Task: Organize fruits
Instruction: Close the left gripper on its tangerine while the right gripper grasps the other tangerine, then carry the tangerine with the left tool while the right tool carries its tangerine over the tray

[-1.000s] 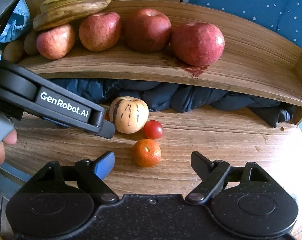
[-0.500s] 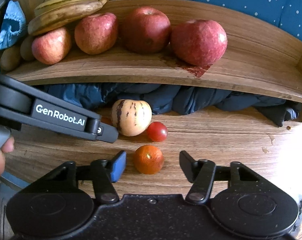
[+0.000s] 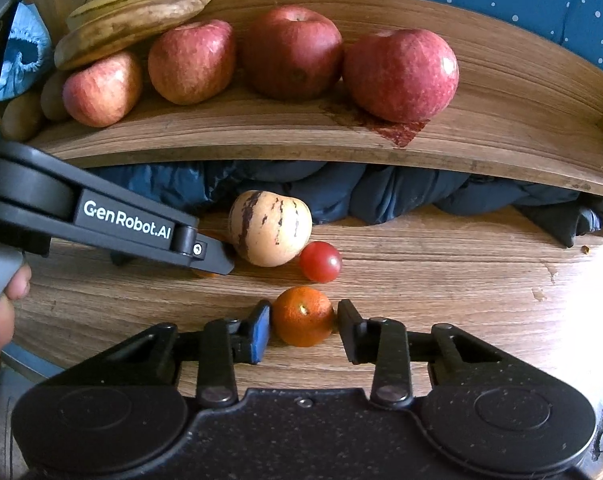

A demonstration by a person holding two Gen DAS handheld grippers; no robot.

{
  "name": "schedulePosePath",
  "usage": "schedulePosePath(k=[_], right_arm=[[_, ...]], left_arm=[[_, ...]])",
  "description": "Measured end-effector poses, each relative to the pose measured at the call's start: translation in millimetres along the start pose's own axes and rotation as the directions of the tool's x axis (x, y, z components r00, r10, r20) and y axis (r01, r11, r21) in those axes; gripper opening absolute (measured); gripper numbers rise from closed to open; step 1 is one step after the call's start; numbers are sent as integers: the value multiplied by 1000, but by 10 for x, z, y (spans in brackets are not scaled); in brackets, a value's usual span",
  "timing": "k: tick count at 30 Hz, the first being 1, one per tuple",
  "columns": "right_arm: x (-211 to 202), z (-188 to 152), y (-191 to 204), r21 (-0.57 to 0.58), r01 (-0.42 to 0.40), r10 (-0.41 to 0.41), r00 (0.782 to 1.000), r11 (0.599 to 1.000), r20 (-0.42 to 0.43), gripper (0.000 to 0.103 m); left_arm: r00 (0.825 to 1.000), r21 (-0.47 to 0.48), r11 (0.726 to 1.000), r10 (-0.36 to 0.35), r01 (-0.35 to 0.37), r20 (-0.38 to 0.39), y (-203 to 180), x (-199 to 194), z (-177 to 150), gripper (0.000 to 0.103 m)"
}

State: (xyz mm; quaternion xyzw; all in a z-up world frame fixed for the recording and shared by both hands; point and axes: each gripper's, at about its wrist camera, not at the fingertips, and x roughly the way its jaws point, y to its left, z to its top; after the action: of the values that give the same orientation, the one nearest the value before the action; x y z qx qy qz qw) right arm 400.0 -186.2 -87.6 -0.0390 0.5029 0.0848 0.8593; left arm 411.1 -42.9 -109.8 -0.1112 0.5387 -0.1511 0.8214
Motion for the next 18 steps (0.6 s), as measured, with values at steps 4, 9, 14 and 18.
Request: schedulePosePath(k=[4,9,14,18], right_arm=[[-18,-19,-7,6,-4,4,1000,1000,1,35],[-40,-43,-5,8,-4,4,1000,1000,-4,35],[-87,-89,40,5,-8,8,1000,1000,-6,35],[-161,-122,77,1,-11,11,1000,1000,4,35]], left_arm=[[1000,-4,1000,0,0,-6,13,-11,0,31],[1000,-11,1000,7,-7,-3,32,-64,-16,31],[1000,-14,1000,11,-11,10,42,-161,-61,31],[1000,-15,1000,11,-10,20,32,-243,-110,31]])
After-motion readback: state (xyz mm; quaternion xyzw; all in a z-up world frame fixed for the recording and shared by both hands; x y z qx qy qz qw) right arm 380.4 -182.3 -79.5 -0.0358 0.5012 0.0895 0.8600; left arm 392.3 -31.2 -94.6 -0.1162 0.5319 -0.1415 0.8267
